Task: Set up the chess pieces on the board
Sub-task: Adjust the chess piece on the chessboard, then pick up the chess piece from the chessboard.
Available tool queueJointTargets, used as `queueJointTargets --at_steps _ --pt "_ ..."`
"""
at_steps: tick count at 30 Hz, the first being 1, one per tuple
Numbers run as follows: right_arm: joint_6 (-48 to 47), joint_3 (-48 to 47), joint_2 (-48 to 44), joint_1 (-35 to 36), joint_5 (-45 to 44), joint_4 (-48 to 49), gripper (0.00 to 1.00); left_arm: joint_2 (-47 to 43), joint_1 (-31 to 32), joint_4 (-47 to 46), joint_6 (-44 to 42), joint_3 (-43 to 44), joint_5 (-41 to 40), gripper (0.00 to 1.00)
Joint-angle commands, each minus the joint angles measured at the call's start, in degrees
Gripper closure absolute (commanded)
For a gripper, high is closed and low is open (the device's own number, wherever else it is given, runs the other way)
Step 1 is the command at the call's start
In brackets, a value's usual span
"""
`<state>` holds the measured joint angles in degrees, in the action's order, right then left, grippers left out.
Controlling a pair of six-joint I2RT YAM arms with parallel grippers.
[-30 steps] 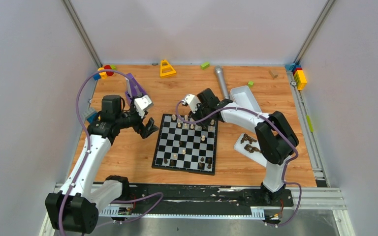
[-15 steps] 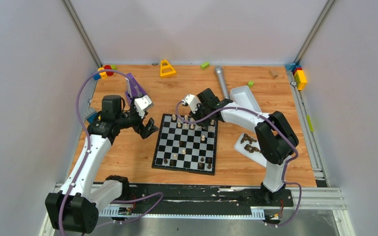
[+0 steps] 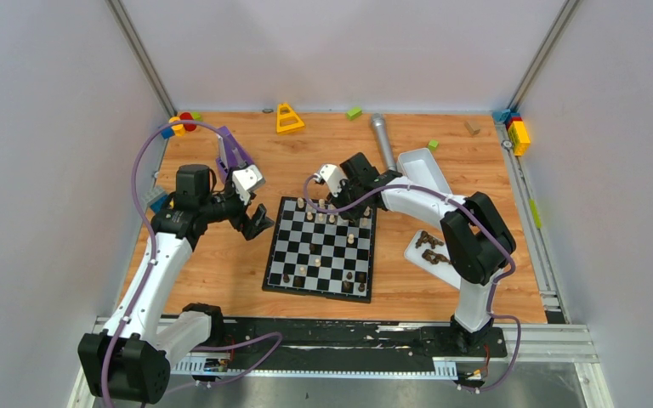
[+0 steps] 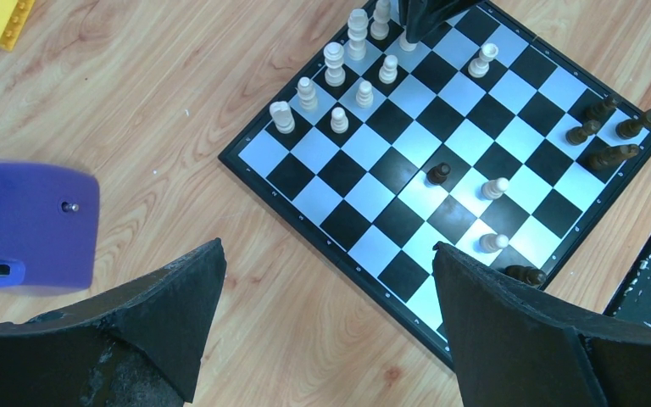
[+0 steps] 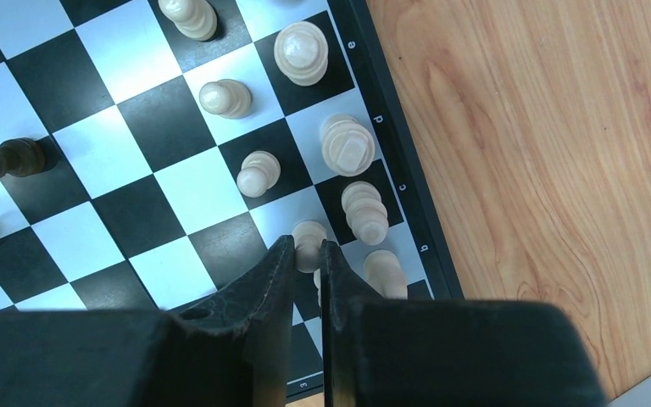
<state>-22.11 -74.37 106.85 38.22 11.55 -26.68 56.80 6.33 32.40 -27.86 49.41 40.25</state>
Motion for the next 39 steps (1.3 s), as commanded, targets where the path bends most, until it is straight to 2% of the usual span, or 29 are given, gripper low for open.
queueJointTargets --at_steps 1,10,13,21,26,31,39 --pt "1.1 -2.1 -1.2 0.8 1.7 -1.3 0.99 -0.4 -0.4 0.2 -1.4 0.6 1.5 0.0" --pt "1.4 -2.6 -0.6 1.1 1.9 -1.4 0.97 -0.3 -0.4 0.2 -1.4 0.4 1.6 0.0" --pt "1.4 -2.8 -0.4 1.0 0.8 -1.4 0.93 -0.3 -0.4 0.3 -1.4 0.4 1.4 0.0" --pt "1.5 -4.2 -3.1 1.0 0.0 -1.4 0.67 -0.6 -0.4 0.4 -1.5 0.3 1.3 0.0" --pt "1.1 -3.3 -8.2 1.1 1.7 -2.0 0.61 -1.0 -0.4 0.4 -1.7 0.2 1.2 0.0" --pt "0.4 -0.3 -12.3 1.1 3.0 -4.7 0.61 -1.9 -0.4 0.3 -2.0 0.0 1.3 0.0" --pt "1.2 4.9 -13.0 1.4 4.9 -7.2 0.55 -1.9 -0.4 0.2 -2.1 -0.1 1.6 0.0"
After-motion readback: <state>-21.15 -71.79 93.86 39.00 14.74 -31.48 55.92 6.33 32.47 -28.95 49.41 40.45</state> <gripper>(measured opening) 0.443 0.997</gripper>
